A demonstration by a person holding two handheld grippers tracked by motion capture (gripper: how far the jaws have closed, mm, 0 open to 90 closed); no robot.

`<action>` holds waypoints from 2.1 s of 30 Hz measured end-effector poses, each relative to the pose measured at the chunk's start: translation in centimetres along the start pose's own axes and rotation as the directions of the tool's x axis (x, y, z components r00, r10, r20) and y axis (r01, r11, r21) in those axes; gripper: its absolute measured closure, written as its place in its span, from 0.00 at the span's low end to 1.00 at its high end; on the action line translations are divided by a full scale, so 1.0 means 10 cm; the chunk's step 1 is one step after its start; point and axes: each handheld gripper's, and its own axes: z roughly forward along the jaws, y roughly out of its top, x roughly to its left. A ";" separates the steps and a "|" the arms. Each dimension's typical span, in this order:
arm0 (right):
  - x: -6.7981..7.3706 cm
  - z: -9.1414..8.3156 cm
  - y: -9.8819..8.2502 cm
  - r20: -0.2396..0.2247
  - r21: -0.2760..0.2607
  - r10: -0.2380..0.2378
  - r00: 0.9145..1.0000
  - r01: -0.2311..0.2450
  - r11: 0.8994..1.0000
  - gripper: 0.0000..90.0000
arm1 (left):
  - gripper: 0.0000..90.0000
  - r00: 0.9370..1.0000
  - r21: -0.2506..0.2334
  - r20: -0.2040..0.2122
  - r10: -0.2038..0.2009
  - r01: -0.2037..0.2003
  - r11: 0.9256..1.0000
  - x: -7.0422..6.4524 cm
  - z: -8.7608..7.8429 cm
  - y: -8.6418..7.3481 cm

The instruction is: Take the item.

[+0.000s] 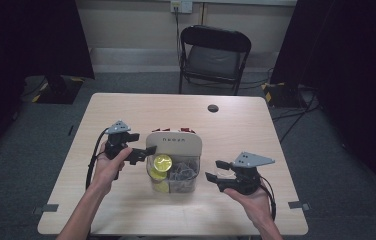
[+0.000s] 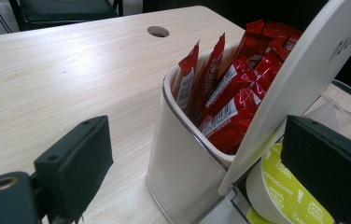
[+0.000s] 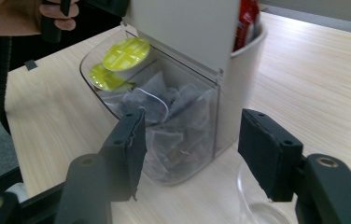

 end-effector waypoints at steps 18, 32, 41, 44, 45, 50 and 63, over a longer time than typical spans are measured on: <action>0.12 0.32 0.30 -0.080 0.009 -0.017 0.997 0.018 1.000 0.57 | 0.07 1.000 0.001 -0.003 0.002 -0.002 1.000 0.01 0.01 0.00; 0.14 0.64 0.31 -0.137 0.042 -0.015 0.990 0.021 0.999 0.69 | 0.07 1.000 0.006 -0.005 0.004 -0.004 1.000 0.01 0.00 0.00; 0.12 0.74 0.23 -0.137 0.081 -0.015 0.990 0.027 0.996 0.68 | 0.07 1.000 0.004 0.001 -0.002 0.002 1.000 0.02 0.00 0.00; 0.13 0.76 0.23 -0.143 0.093 -0.022 0.990 0.036 0.995 0.69 | 0.06 1.000 0.006 0.001 -0.003 0.003 1.000 0.02 0.01 0.00; 0.13 0.76 0.22 -0.142 0.097 -0.025 0.990 0.039 0.995 0.69 | 0.06 1.000 0.006 0.000 -0.004 0.004 1.000 0.02 0.01 0.00; 0.12 0.77 0.21 -0.145 0.097 -0.013 0.989 0.027 0.995 0.75 | 0.06 1.000 0.008 -0.008 0.003 -0.003 1.000 0.01 0.01 0.00; 0.09 0.73 0.16 -0.170 0.090 0.030 0.985 -0.015 0.996 1.00 | 0.08 1.000 0.014 -0.009 -0.001 0.001 1.000 0.00 0.01 -0.03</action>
